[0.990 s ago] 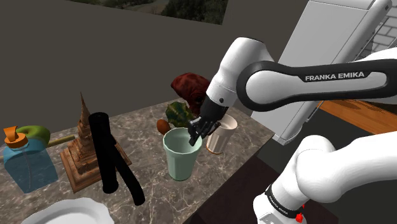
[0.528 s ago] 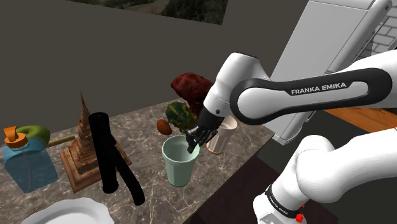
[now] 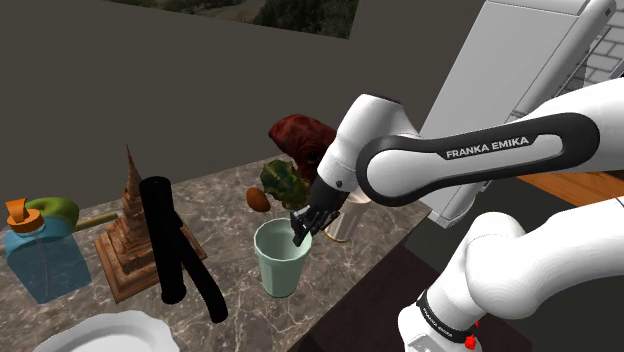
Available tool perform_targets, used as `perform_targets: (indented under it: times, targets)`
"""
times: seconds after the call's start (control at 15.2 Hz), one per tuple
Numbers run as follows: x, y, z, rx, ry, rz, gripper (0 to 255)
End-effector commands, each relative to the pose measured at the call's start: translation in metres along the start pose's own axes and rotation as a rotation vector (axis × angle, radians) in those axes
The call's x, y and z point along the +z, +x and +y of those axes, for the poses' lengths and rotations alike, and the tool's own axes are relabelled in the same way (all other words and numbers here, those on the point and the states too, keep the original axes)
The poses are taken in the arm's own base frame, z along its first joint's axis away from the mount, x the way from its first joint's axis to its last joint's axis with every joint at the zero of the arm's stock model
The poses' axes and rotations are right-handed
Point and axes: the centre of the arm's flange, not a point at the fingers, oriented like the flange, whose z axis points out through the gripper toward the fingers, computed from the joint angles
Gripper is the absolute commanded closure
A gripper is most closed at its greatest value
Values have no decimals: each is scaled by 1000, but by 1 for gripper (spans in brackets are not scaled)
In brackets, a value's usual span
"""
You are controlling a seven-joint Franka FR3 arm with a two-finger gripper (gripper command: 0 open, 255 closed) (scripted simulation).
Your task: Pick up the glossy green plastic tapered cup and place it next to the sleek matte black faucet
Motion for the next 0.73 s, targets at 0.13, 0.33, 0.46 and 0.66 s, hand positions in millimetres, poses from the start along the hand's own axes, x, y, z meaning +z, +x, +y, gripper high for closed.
perform_targets:
  times: [0.13, 0.33, 0.46, 0.66]
  targets:
    - [0, 0, 0, 0, 1, 1, 0]
    - [0, 0, 0, 0, 1, 1, 0]
    - [0, 0, 0, 0, 1, 1, 0]
    - [-40, 0, 0, 0, 1, 1, 0]
